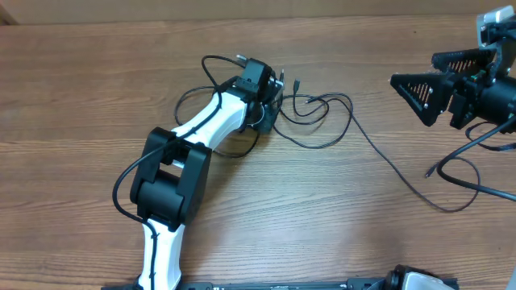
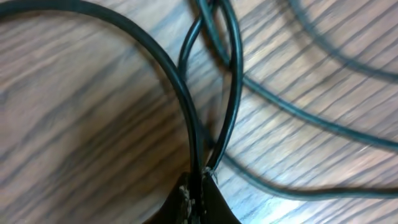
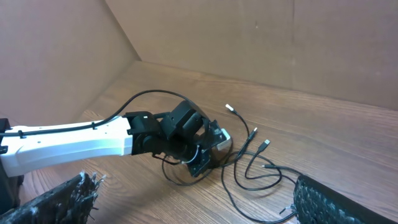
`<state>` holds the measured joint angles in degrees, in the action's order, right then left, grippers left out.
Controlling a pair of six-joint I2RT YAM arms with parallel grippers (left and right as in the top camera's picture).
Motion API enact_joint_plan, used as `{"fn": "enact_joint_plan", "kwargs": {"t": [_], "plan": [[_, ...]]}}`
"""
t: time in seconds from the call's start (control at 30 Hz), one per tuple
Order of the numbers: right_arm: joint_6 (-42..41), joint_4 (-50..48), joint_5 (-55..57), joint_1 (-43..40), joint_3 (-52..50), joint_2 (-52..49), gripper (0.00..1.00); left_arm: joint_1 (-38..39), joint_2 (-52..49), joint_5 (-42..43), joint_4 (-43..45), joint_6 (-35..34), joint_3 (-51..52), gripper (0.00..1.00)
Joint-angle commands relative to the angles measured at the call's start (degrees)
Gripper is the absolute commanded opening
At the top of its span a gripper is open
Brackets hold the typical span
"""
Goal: Untangle cables
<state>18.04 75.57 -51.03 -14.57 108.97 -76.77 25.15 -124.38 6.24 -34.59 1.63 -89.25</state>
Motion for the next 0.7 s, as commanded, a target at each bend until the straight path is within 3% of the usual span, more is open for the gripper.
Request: {"fn": "enact_joint_plan", "kwargs": {"t": [0.0,0.13,0.3,0.47,0.67], "plan": [[0.2,-0.4,2.4,0.4,1.0,0.0,1.0,-1.7,-0.7,-6.4,-6.2,-0.1,-5.5,0.04],[0.2,0.0,6.5,0.4,0.9,-1.4,1.0,-5.0,-0.6,-6.8,-16.0,-0.6,-16.0,0.04],[0.2,2.3,6.9,0.4,0.0,-7.3,1.0,-13.4,-0.5,-8.4,-32.3,-0.6,-38.8,0.04],[0.5,2.6,8.4,5.1,-3.6,-12.2,1.0,-20.2,-0.4,-18.1,-44.4,-0.7,-53.7,0.04],[-5.8,-5.0,18.5,14.1,-11.0,-17.3,1.0,-23.6,1.4,-13.9,-48.7,-2.4,-61.8,0.04]]}}
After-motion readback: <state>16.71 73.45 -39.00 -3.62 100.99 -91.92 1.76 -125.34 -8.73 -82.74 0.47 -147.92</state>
